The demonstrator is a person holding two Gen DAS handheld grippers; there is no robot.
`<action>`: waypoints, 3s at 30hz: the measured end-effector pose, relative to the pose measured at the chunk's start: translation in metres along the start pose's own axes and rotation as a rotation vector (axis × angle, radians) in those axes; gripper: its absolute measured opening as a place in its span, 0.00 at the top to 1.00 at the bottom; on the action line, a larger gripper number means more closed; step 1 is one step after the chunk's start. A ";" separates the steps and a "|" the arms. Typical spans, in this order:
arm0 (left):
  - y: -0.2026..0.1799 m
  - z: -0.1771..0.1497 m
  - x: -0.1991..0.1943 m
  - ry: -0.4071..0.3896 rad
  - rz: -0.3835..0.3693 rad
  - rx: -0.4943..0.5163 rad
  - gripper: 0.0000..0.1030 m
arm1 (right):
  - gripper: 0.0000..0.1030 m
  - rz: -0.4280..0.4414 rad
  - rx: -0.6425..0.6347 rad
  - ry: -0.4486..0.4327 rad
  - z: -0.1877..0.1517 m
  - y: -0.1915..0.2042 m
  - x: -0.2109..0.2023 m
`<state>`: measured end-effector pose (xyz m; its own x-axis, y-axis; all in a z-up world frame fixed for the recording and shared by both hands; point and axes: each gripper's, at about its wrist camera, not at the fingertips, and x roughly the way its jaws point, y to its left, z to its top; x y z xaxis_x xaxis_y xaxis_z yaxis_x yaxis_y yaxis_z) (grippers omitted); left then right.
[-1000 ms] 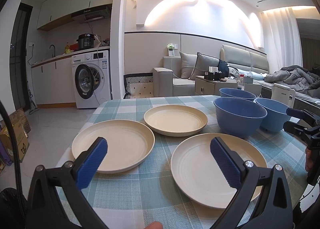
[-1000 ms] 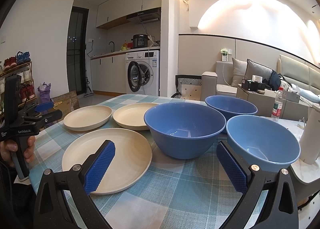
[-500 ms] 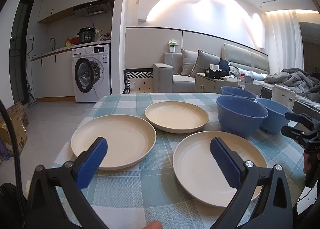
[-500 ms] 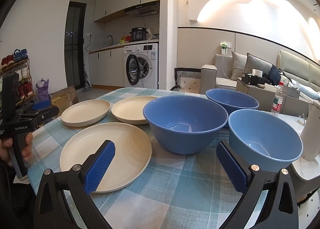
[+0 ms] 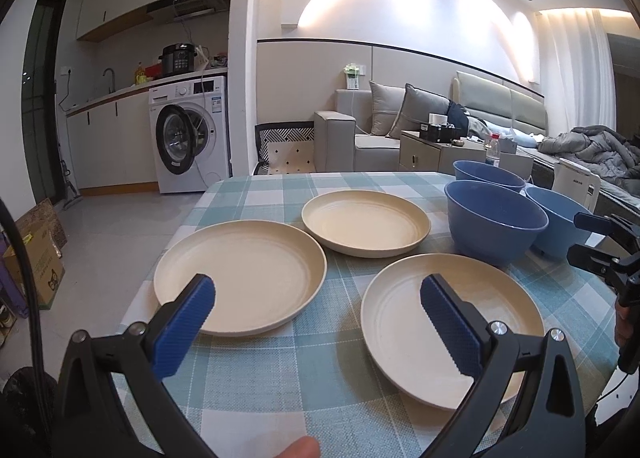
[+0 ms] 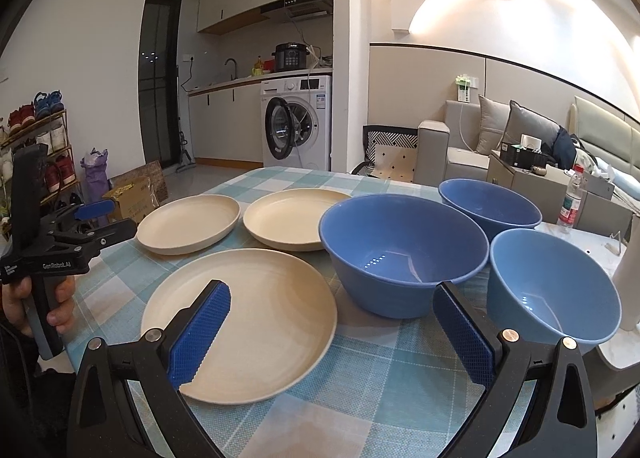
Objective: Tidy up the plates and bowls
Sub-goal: 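Move both open grippers toward the rim of the nearest cream plate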
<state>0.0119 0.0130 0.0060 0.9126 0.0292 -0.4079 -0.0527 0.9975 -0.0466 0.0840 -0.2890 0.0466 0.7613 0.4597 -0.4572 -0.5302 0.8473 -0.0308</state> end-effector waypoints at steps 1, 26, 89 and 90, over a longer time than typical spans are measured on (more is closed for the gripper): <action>0.003 0.002 0.000 -0.001 0.000 -0.019 0.00 | 0.00 0.002 -0.001 0.001 0.002 0.002 0.001; 0.036 0.035 0.004 0.041 0.152 -0.020 0.00 | 0.00 0.137 -0.024 0.056 0.073 0.066 0.042; 0.139 0.016 0.098 0.296 0.216 -0.189 0.01 | 0.17 0.208 -0.005 0.413 0.103 0.136 0.237; 0.141 0.015 0.100 0.308 0.218 -0.192 0.04 | 0.20 0.210 -0.004 0.416 0.101 0.137 0.239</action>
<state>0.1016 0.1576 -0.0278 0.7090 0.1886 -0.6795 -0.3326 0.9391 -0.0864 0.2309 -0.0366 0.0235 0.4231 0.4746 -0.7719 -0.6591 0.7458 0.0972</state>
